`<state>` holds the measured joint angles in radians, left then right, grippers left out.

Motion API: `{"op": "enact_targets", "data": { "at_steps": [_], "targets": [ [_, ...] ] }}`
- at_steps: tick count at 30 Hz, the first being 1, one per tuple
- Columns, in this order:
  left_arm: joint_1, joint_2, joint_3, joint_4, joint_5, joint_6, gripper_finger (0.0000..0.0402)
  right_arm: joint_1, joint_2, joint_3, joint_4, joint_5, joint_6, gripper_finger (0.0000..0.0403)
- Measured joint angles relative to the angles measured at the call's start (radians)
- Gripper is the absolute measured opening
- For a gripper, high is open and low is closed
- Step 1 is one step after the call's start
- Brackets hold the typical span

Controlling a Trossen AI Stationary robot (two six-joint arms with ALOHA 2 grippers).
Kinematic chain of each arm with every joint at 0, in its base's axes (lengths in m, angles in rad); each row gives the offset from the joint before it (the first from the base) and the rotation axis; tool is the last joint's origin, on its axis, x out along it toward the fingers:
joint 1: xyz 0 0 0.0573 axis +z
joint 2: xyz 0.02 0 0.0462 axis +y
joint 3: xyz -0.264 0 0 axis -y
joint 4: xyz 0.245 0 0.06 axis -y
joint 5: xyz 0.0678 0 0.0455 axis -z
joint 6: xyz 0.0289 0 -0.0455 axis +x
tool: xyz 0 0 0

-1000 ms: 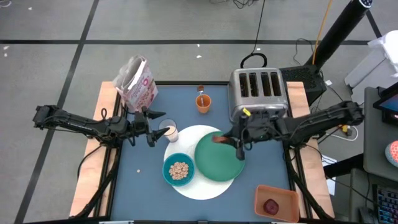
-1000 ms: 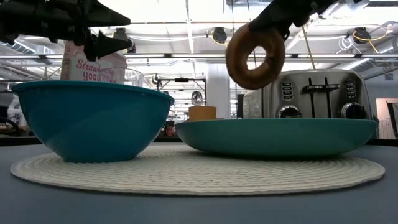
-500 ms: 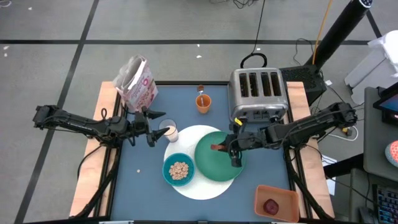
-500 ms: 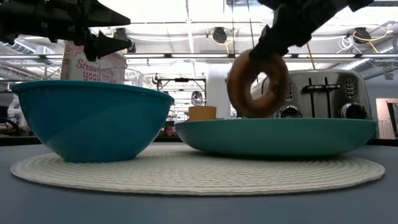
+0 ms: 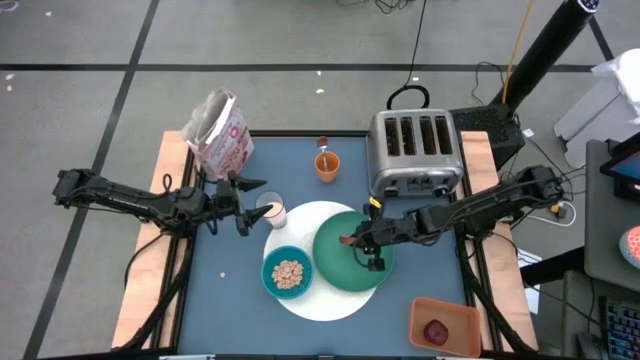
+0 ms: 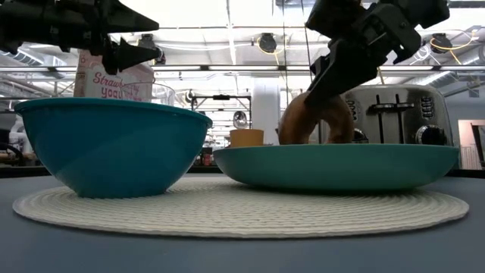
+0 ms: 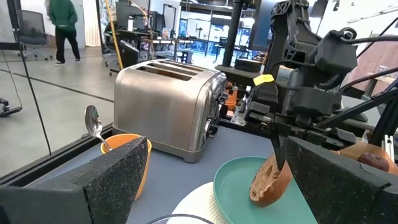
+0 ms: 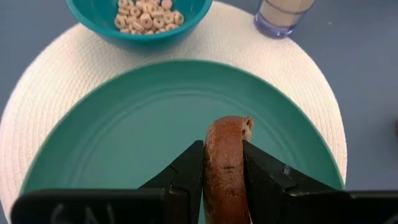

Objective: Arrange a breakfast setting
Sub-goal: Put the toasted bread on the green plate

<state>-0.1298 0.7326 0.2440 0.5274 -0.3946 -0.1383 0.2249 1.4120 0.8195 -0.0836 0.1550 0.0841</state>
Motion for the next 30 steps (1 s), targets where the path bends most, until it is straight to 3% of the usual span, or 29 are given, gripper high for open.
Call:
{"op": "enact_targets", "data": {
  "at_steps": [18, 25, 30],
  "targets": [
    [0.0, 0.0, 0.0, 0.0, 0.0, -0.001, 0.0386, 0.0, -0.001, 0.0, -0.001, -0.003, 0.012, 0.0089],
    [0.0, 0.0, 0.0, 0.0, 0.0, -0.001, 0.0386, 0.0, -0.001, 0.0, -0.004, -0.106, 0.03, 0.0089],
    [0.0, 0.0, 0.0, 0.0, 0.0, 0.0, 0.0386, 0.0, -0.002, 0.0, -0.003, -0.108, 0.064, 0.0089]
  ]
}}
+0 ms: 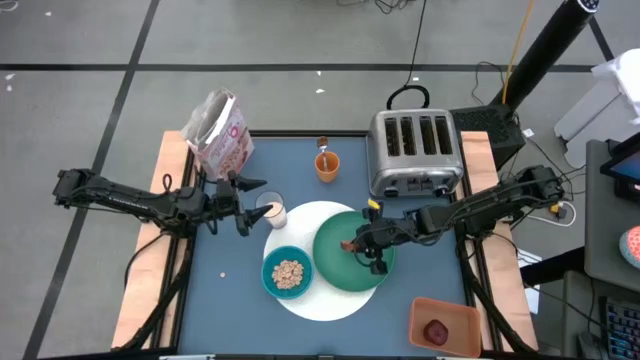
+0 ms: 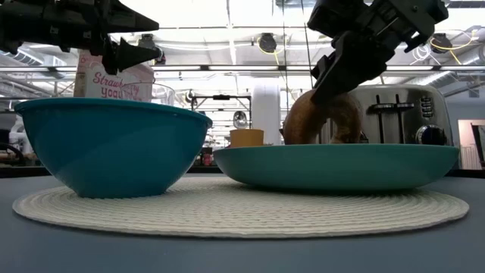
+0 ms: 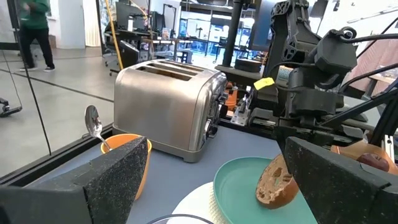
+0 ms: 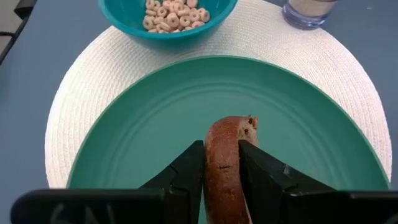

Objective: Arrange a breakfast setting
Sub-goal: Put the toasted bread on the green plate, then put the apple on the white placemat to the top of the green plate

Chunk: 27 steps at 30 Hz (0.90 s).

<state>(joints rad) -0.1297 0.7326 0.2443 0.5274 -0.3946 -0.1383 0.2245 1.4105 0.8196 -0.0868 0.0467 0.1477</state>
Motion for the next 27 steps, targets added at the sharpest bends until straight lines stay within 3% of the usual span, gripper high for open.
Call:
{"op": "enact_targets", "data": {
  "at_steps": [11, 27],
  "targets": [
    [0.0, 0.0, 0.0, 0.0, 0.0, 0.012, 0.0386, 0.0, 0.0, 0.0, 0.0, 0.0, 0.05, 0.0103],
    [0.0, 0.0, 0.0, 0.0, 0.0, 0.001, 0.0386, 0.0, 0.0, 0.0, 0.001, 0.003, 0.05, 0.0246]
  ]
}}
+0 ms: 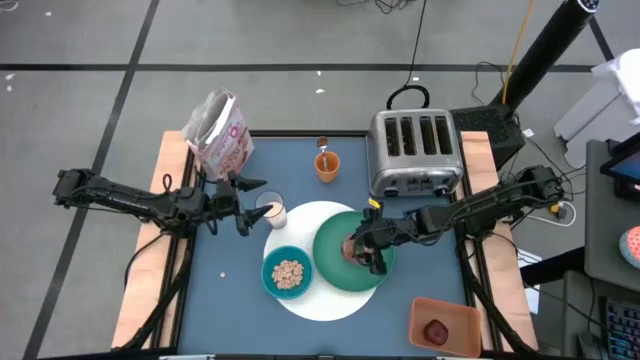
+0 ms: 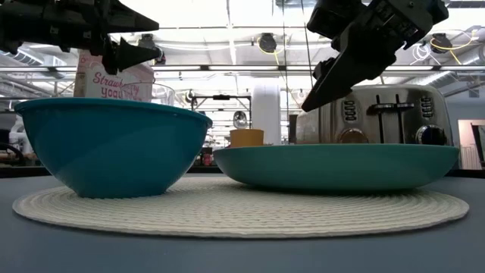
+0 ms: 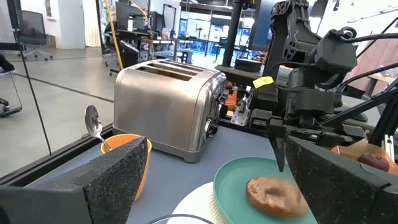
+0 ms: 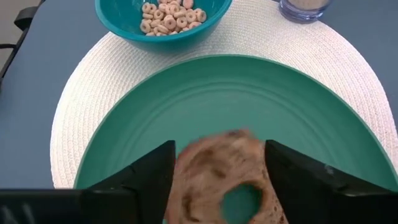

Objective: Arrange a breakfast setting
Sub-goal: Put the apple on the white placemat to the top of the green plate

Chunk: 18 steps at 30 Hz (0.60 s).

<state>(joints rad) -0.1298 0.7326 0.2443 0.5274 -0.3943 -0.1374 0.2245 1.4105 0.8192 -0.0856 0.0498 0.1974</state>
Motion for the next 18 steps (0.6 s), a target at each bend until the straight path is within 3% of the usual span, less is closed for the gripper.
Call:
{"op": "enact_targets", "data": {
  "at_steps": [18],
  "targets": [
    [0.0, 0.0, 0.0, 0.0, 0.0, 0.003, 0.0386, 0.0, 0.0, 0.0, 0.007, -0.014, -0.024, 0.0355]
  ]
}}
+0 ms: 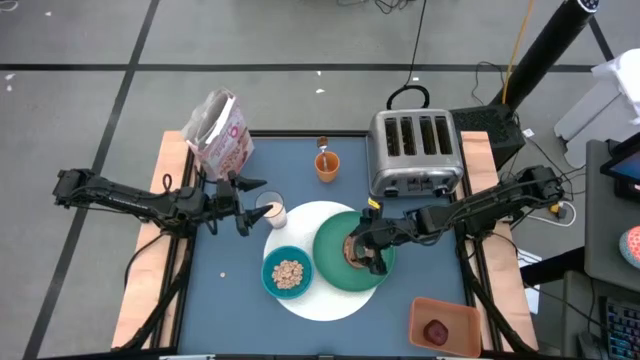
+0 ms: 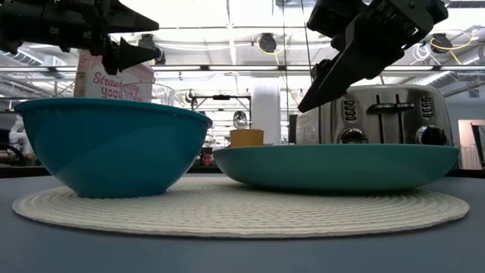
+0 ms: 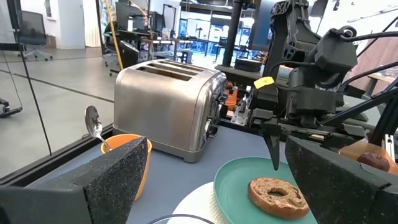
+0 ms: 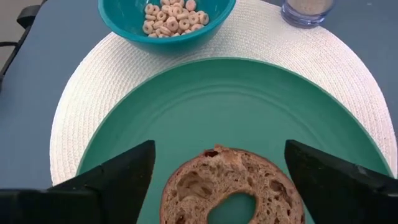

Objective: Arrange a breakfast setting
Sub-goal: Put the apple on the white placemat to the top of the green plate

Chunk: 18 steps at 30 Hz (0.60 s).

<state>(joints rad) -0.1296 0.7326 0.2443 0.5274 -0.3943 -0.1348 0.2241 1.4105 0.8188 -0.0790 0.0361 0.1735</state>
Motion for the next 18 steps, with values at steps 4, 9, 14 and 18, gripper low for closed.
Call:
{"op": "enact_targets", "data": {
  "at_steps": [4, 9, 14, 18],
  "targets": [
    [0.0, 0.0, 0.0, 0.0, 0.0, 0.001, 0.0386, 0.0, 0.0, 0.0, 0.01, -0.088, -0.01, 0.0373],
    [0.0, 0.0, 0.0, 0.0, 0.0, 0.001, 0.0386, 0.0, -0.001, 0.0, 0.008, -0.092, -0.001, 0.0374],
    [0.0, 0.0, 0.0, -0.002, 0.0, 0.001, 0.0386, 0.013, -0.063, -0.001, -0.001, -0.121, -0.027, 0.0374],
    [0.0, 0.0, 0.0, -0.003, 0.0, 0.001, 0.0386, 0.039, -0.161, -0.001, -0.006, -0.114, -0.025, 0.0373]
  ]
}}
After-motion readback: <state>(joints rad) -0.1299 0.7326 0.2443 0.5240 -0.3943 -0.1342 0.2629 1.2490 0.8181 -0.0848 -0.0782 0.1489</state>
